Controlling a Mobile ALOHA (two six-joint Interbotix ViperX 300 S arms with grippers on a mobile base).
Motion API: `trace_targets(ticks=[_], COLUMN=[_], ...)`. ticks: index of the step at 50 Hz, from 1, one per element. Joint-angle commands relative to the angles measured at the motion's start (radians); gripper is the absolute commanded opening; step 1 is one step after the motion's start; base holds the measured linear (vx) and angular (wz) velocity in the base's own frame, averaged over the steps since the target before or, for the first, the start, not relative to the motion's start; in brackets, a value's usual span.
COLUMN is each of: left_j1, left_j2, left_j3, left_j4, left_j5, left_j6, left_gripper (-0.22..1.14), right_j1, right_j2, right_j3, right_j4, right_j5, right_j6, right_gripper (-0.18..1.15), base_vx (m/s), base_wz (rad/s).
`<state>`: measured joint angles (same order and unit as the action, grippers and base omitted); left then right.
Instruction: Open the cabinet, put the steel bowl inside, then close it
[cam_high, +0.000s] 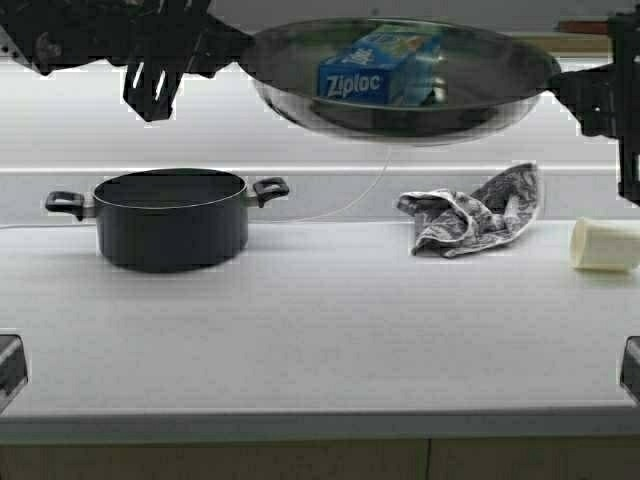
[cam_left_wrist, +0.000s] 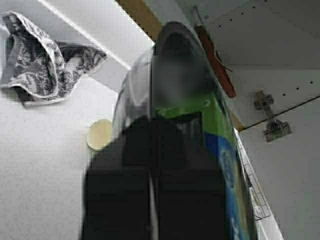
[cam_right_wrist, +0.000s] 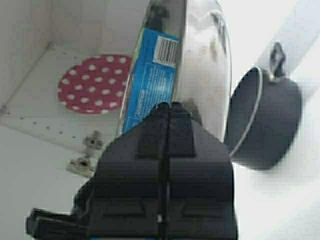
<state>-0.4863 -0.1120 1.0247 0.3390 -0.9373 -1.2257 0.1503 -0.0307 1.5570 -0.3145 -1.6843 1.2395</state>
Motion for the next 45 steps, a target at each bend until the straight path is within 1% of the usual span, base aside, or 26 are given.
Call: trace_targets(ticks=[1,11,19,24,29,35,40,42,45], left_j1=[-0.078,-0.120,-0.126,-0.124,-0.124,-0.124,-0.124,-0.126,-0.126], left_j2=[-0.041,-0.087,-0.118,-0.117,-0.107,-0.092,-0.077,-0.067,-0.057], left_j3=[-0.028,-0.057,-0.080,-0.103,-0.133,-0.189,-0.245,-0.270,-0.299], left_j4=[0.002,-0.017,-0.017,-0.018,-0.021,-0.034,-0.043,-0.044,-0.048], left_j5=[0.020,0.100,0.152,0.179,0.190,0.198,0.222,0.235,0.244], left_j6=[-0.002,0.002,0.003,0.006,0.006,0.005,0.005,0.005,0.003], left_gripper=[0.02,0.02,0.02,0.02,0.02,0.02,0.02,0.02,0.02], right_j1=[0.009,0.009,0.009,0.009,0.009,0.009,0.009,0.009,0.009], right_j2=[-0.064,-0.178,-0.304,-0.408,-0.523,-0.643,-0.698,-0.699,-0.689], right_j3=[-0.012,-0.008,-0.015,-0.046,-0.094,-0.181,-0.264,-0.290,-0.322], right_j4=[-0.015,-0.015,-0.014,-0.015,-0.017,-0.044,-0.074,-0.075,-0.077], right_j5=[0.006,0.072,0.206,0.333,0.503,0.735,0.913,0.946,0.953], right_j6=[0.023,0.072,0.103,0.121,0.155,0.189,0.210,0.221,0.235], right_gripper=[0.08,0.08,0.08,0.08,0.08,0.08,0.08,0.08,0.08], base_vx=[-0.01,0.00,-0.01,-0.01,-0.01,-0.01,0.00,0.00,0.00], base_wz=[0.00,0.00,0.00,-0.01,-0.01,0.00,0.00,0.00,0.00])
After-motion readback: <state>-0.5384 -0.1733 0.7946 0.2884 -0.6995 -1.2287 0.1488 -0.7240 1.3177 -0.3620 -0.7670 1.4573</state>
